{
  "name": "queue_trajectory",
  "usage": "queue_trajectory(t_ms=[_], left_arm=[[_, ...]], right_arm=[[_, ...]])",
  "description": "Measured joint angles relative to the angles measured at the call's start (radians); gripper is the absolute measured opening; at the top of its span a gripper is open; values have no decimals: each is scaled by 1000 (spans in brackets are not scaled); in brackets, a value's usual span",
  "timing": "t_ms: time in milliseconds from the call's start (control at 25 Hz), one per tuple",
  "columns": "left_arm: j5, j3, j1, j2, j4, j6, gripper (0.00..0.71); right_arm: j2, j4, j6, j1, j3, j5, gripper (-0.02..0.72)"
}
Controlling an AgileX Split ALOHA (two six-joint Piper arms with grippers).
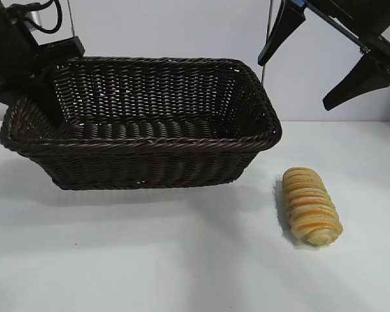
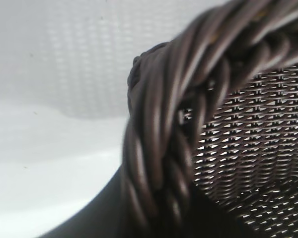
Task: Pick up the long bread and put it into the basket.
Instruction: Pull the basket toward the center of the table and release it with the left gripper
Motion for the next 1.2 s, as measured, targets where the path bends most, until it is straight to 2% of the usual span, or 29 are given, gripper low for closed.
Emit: queue_trajectory(t_ms=[240, 600, 640, 720, 840, 920, 1000, 1200], left_arm=[[-56, -1, -18, 95, -53, 5, 99], [-62, -8, -18, 144, -59, 16, 99], [-63, -8, -18, 144, -61, 16, 115], [-64, -8, -18, 145, -77, 16, 214], [-66, -8, -18, 145, -88, 16, 501], [-58, -19, -18, 145, -89, 16, 614], [-30, -50, -18, 145, -77, 4, 663], [99, -163, -18, 118, 45, -50, 690]], right_arm=[[0, 0, 0, 0, 0, -1, 694], [0, 1, -5, 0, 0, -4, 694], [0, 1, -5, 0, 0, -5, 694], [0, 1, -5, 0, 0, -8, 694], [0, 1, -5, 0, 0, -10, 694], [0, 1, -5, 0, 0, -10, 694], [0, 1, -5, 0, 0, -11, 694], [0, 1, -5, 0, 0, -12, 694]])
